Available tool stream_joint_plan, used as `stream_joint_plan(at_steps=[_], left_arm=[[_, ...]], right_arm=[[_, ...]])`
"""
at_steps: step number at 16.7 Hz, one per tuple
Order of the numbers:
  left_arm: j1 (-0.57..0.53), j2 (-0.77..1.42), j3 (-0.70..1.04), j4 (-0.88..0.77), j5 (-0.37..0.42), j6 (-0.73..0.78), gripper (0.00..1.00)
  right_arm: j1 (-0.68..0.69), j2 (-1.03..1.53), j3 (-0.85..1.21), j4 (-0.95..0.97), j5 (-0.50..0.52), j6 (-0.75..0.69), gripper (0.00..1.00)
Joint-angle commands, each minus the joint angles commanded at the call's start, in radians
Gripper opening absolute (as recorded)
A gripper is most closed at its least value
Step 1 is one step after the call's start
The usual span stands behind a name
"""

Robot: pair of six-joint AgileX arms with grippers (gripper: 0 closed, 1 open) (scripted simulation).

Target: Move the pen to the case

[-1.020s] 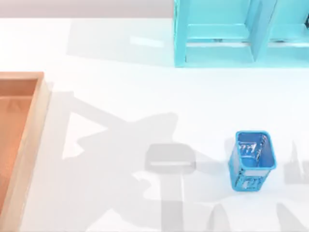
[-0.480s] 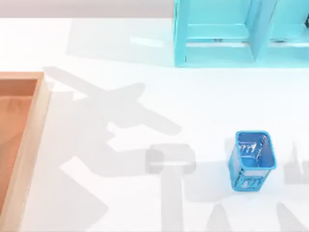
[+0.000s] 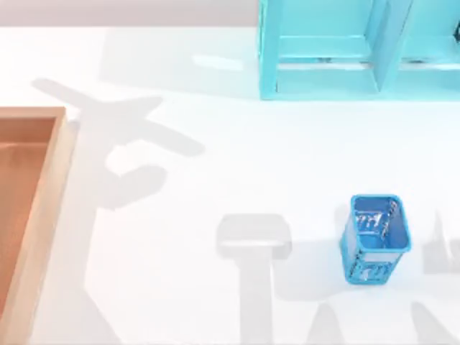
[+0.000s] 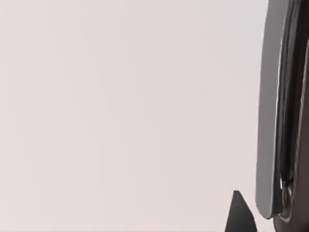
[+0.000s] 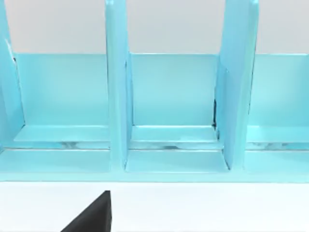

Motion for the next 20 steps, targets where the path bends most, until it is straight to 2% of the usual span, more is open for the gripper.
stream_joint_plan(at_steps=[5, 10, 15, 20], left_arm=[[-0.031, -0.041, -0.168, -0.567, -0.065, 0.475, 0.00], [-0.040, -0.087, -0.353, -1.083, -0.146, 0.858, 0.00], [-0.037, -0.138, -0.534, -1.501, -0.233, 1.135, 0.00], [-0.026, -0.178, -0.692, -1.810, -0.313, 1.300, 0.00]], right_arm=[[0.000, 0.000, 0.000, 0.000, 0.000, 0.000, 1.00], [0.000, 0.000, 0.000, 0.000, 0.000, 0.000, 1.00], [0.000, 0.000, 0.000, 0.000, 0.000, 0.000, 1.00], [0.000, 0.000, 0.000, 0.000, 0.000, 0.000, 1.00]])
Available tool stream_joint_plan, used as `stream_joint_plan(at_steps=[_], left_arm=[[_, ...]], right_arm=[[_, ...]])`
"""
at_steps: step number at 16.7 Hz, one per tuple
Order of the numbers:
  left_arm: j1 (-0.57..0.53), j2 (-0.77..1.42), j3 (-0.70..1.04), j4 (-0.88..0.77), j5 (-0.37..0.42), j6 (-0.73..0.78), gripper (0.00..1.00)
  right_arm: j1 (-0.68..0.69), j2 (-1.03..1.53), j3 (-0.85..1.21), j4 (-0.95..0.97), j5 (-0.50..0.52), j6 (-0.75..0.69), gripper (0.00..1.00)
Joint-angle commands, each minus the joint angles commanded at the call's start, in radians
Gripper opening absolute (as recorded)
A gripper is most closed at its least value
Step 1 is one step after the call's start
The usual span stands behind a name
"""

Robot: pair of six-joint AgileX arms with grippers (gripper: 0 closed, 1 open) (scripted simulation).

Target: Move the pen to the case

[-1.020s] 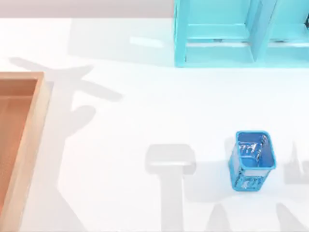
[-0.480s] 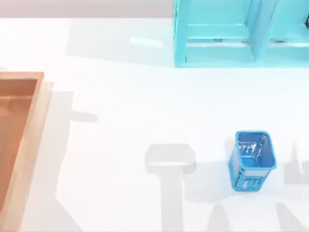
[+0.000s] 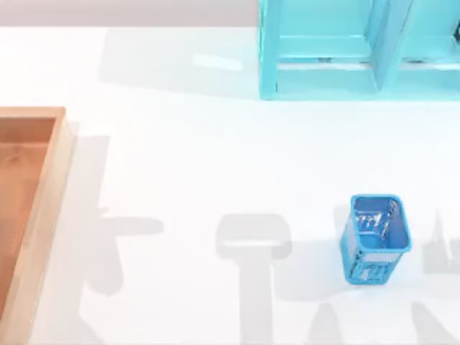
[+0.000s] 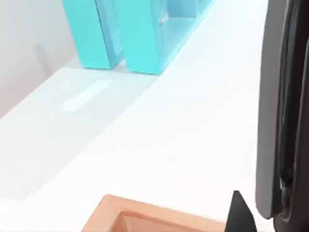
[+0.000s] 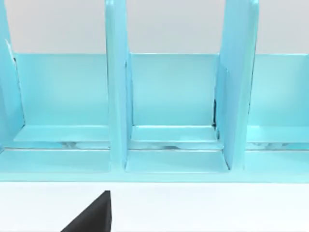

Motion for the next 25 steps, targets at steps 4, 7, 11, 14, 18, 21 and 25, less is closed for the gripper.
stream_joint_plan(at_steps=[4, 7, 11, 14, 18, 21, 25], left_arm=[[0.010, -0.021, -0.087, -0.145, -0.046, 0.056, 0.00], [0.013, -0.032, -0.115, -0.177, -0.064, 0.058, 0.00], [0.013, -0.032, -0.115, -0.177, -0.064, 0.058, 0.00], [0.013, -0.032, -0.115, -0.177, -0.064, 0.058, 0.15], [0.013, -0.032, -0.115, -0.177, -0.064, 0.058, 0.45], [0.013, -0.032, -0.115, -0.177, -0.064, 0.058, 0.68], [0.013, -0.032, -0.115, -0.177, -0.064, 0.058, 0.98]], right_arm=[[0.000, 0.000, 0.000, 0.000, 0.000, 0.000, 1.00], [0.000, 0.000, 0.000, 0.000, 0.000, 0.000, 1.00], [0.000, 0.000, 0.000, 0.000, 0.000, 0.000, 1.00], [0.000, 0.000, 0.000, 0.000, 0.000, 0.000, 1.00], [0.000, 0.000, 0.000, 0.000, 0.000, 0.000, 1.00], [0.000, 0.000, 0.000, 0.000, 0.000, 0.000, 1.00], [0.000, 0.000, 0.000, 0.000, 0.000, 0.000, 1.00]])
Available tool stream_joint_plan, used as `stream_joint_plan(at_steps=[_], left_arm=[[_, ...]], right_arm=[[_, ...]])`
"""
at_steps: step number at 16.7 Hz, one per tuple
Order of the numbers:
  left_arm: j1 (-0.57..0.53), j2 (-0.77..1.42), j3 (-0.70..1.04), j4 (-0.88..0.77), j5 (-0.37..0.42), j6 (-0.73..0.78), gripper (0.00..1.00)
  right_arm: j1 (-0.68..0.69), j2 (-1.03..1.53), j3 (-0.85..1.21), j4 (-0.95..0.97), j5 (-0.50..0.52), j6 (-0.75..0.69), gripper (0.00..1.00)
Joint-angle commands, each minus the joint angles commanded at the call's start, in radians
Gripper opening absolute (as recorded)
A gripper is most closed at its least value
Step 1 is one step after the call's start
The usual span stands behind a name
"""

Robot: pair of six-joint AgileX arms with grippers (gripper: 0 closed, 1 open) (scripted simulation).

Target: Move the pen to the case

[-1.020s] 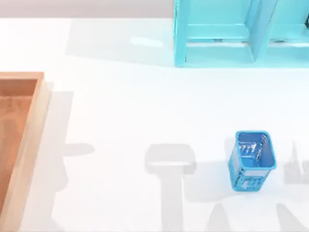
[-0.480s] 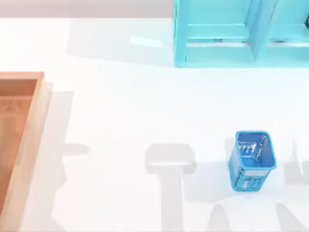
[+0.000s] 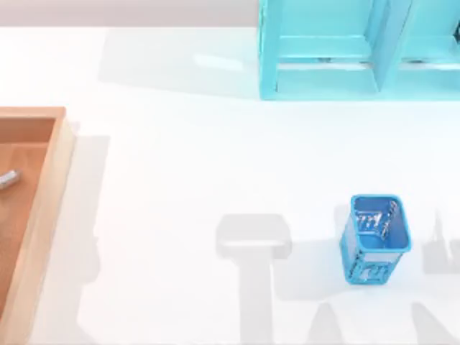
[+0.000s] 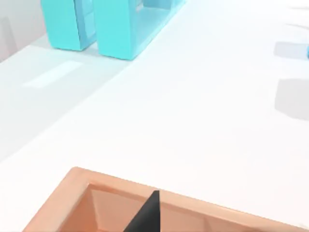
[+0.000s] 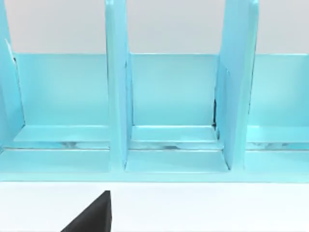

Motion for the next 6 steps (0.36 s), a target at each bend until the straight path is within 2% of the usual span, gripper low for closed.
stream_joint_plan(at_steps=[6], left_arm=[[0.000, 0.000, 0.000, 0.000, 0.000, 0.000, 1.00]], right_arm=[[0.000, 0.000, 0.000, 0.000, 0.000, 0.000, 1.00]])
